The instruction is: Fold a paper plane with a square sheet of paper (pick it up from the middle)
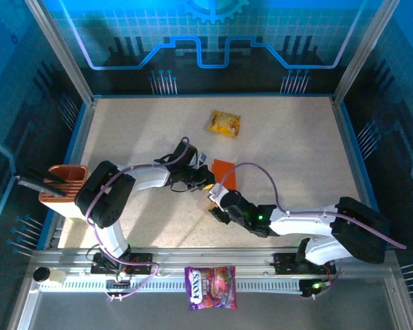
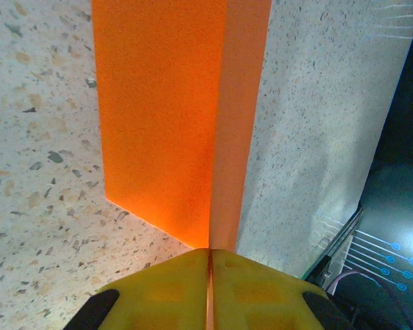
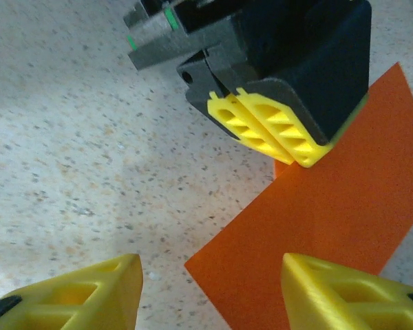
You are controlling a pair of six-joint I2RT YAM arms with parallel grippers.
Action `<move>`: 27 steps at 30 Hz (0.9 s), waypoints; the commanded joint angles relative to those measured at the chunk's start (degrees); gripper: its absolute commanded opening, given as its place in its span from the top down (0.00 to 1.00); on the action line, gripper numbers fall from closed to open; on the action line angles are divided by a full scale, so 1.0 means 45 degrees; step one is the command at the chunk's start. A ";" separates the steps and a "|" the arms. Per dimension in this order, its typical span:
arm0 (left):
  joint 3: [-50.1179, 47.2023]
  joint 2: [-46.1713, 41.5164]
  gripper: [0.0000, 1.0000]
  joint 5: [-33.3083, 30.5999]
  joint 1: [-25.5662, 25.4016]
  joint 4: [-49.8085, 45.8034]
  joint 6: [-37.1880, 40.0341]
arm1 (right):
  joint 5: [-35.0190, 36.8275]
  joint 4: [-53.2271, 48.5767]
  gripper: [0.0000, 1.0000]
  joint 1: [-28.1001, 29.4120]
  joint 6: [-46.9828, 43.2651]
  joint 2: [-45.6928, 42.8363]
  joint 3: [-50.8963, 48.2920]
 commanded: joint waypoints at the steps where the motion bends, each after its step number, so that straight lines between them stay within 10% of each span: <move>1: 0.0264 -0.0317 0.91 0.0284 0.0025 -0.0189 0.0155 | 0.1595 -0.0068 0.44 0.0413 -0.1249 0.0880 0.0371; 14: 0.0120 -0.0253 0.94 0.0346 0.0026 0.0131 0.0015 | 0.4861 0.0092 0.46 0.1190 -0.1358 0.2645 0.0998; 27: -0.0035 -0.0155 0.95 0.0347 0.0028 0.0653 -0.0226 | 0.3508 0.0138 0.61 0.0465 -0.0643 0.0874 0.0005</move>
